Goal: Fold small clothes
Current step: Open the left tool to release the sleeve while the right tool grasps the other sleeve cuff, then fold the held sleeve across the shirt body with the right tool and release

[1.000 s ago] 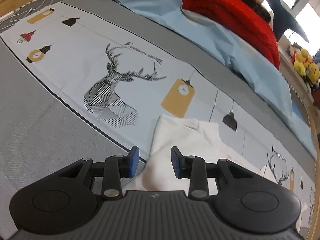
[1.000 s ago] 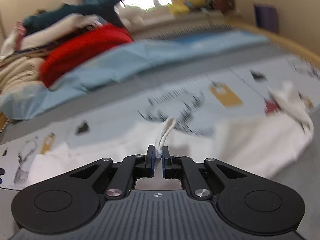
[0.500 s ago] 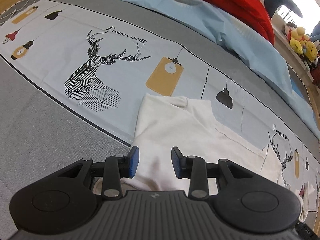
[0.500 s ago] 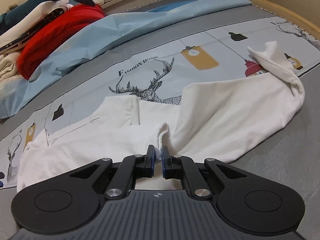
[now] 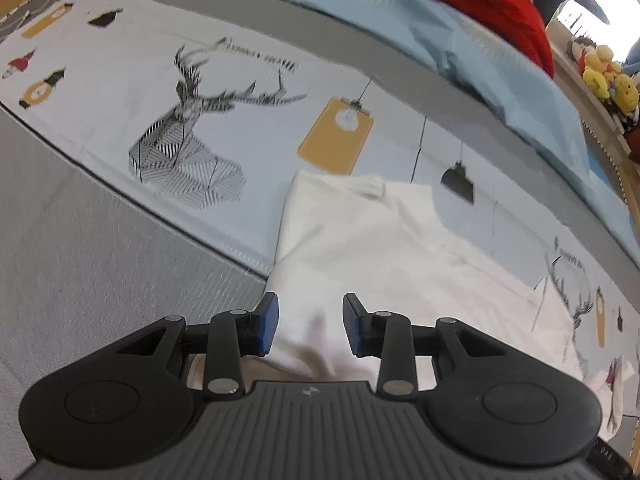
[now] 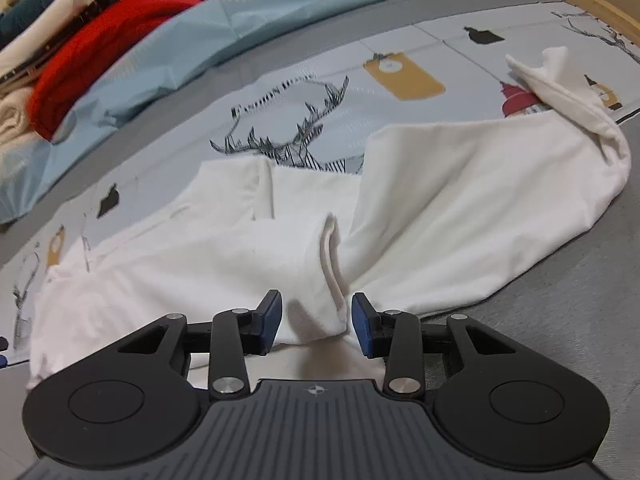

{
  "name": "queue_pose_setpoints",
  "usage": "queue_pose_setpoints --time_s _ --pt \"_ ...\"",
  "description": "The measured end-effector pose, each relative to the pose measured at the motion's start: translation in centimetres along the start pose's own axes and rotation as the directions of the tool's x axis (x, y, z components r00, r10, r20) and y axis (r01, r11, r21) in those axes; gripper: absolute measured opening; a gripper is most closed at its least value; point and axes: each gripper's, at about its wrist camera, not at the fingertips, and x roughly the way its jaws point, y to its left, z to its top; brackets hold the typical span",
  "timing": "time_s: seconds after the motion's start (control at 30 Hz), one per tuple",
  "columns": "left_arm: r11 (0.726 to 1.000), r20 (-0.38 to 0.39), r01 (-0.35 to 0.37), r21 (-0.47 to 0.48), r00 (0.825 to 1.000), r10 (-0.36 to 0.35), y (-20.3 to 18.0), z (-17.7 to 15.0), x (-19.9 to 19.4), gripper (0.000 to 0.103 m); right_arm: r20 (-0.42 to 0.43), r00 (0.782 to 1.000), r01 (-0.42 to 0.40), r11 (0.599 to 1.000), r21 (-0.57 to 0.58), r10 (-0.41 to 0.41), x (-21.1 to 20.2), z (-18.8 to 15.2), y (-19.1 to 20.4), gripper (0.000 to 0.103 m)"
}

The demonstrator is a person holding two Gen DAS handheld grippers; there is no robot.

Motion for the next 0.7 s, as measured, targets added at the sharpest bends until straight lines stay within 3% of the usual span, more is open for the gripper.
queue_pose_setpoints --time_s 0.13,0.17,0.23,0.27,0.37,0.47,0.57,0.63,0.7 --pt "1.0 -0.062 0.003 -0.007 0.998 -0.004 1.0 -0.7 1.9 0.038 -0.031 0.999 0.035 0.999 0.034 -0.034 1.5 0.2 0.1 0.04" --pt "1.0 -0.083 0.001 0.007 0.997 0.0 1.2 -0.9 2.5 0.038 -0.028 0.999 0.041 0.999 0.032 -0.04 1.7 0.3 0.2 0.033" --pt "0.994 -0.135 -0.049 0.098 0.989 0.062 1.0 -1.5 3.7 0.021 -0.013 0.999 0.053 0.998 0.018 -0.053 1.7 0.5 0.5 0.008" --pt "0.99 -0.141 -0.064 0.124 0.987 0.082 1.1 -1.7 4.0 0.012 0.0 0.998 0.06 0.998 0.013 -0.06 1.6 0.6 0.6 0.006" --pt "0.987 -0.145 -0.068 0.144 0.985 0.089 1.3 -1.7 3.9 0.011 0.079 0.995 0.061 0.998 0.006 -0.062 0.4 1.2 1.1 0.005" --pt "0.985 -0.127 -0.081 0.15 0.987 0.1 0.9 -1.5 3.5 0.011 0.122 0.983 0.14 0.989 -0.035 -0.135 0.0 1.6 1.7 0.001" --pt "0.995 -0.089 0.001 0.099 0.996 0.008 0.4 -1.0 2.5 0.014 0.114 0.967 0.227 0.974 0.002 -0.226 0.2 1.7 1.0 0.003" --pt "0.994 -0.078 0.031 0.109 0.997 -0.023 -0.3 -0.9 2.1 0.015 0.169 0.968 0.186 0.982 0.024 -0.187 -0.7 1.9 0.9 0.005" --pt "0.991 -0.088 0.019 0.129 0.996 -0.008 -0.9 -1.0 2.6 0.015 0.228 0.966 0.132 0.991 -0.028 -0.122 -1.6 1.7 1.9 0.005"
